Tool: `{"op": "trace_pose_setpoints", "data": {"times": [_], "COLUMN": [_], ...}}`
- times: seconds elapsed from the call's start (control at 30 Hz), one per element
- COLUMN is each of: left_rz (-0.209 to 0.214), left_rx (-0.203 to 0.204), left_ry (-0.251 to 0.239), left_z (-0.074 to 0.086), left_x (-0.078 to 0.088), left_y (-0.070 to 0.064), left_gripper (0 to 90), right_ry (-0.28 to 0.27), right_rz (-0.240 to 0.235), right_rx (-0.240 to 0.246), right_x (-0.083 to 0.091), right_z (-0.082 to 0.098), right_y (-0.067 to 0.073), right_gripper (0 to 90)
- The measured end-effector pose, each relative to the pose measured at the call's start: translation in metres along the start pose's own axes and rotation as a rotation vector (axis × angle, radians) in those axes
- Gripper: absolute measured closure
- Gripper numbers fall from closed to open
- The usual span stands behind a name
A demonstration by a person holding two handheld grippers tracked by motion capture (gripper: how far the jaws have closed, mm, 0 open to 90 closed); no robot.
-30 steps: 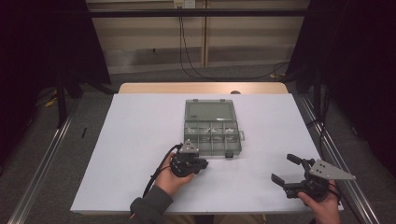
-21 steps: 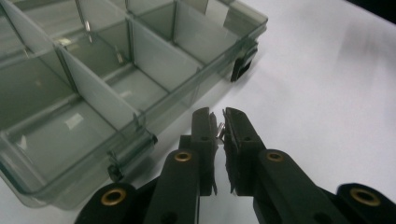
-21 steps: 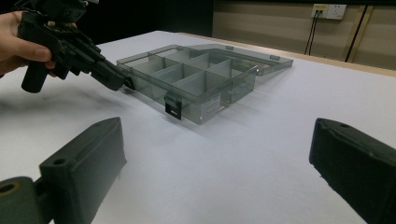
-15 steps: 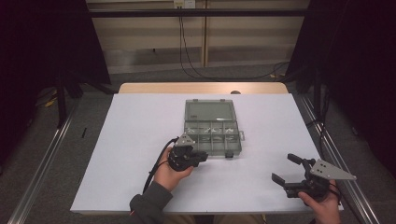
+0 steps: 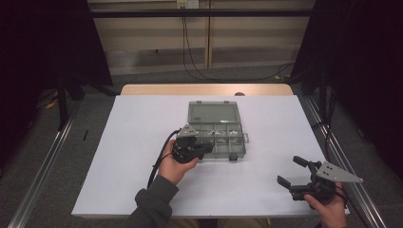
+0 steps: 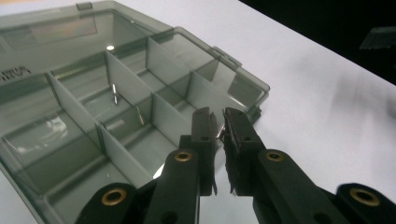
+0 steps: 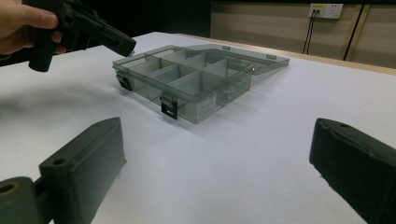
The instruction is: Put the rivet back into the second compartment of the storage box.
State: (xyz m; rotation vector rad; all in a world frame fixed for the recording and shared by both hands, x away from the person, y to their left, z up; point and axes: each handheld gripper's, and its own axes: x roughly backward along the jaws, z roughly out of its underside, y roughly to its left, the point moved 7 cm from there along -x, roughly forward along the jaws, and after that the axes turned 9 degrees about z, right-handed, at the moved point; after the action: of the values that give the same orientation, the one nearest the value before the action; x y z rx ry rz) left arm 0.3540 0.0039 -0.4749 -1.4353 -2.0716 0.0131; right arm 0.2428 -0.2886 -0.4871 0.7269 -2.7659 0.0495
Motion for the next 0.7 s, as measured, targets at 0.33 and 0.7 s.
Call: {"op": "trace_pose_setpoints", "data": {"times": [0.33,0.7], "left_rz": [0.003,-0.009], "left_rx": [0.021,-0.011], "left_ry": [0.001,0.045], "left_z": [-0.014,0.031], "left_x": [-0.001,0.015], "left_y": [0.005,-0.002], "left_gripper": [90.0,76.1], "right_ry": [0.0,0.002], "right_rz": [-0.009,-0.017], "right_rx": [-0.005,0.002], "right_x": [-0.002,-0.004], "right_z": [0.0,-0.001], "right_y": [0.001,0.003], "right_gripper": [2.7,2.7]}}
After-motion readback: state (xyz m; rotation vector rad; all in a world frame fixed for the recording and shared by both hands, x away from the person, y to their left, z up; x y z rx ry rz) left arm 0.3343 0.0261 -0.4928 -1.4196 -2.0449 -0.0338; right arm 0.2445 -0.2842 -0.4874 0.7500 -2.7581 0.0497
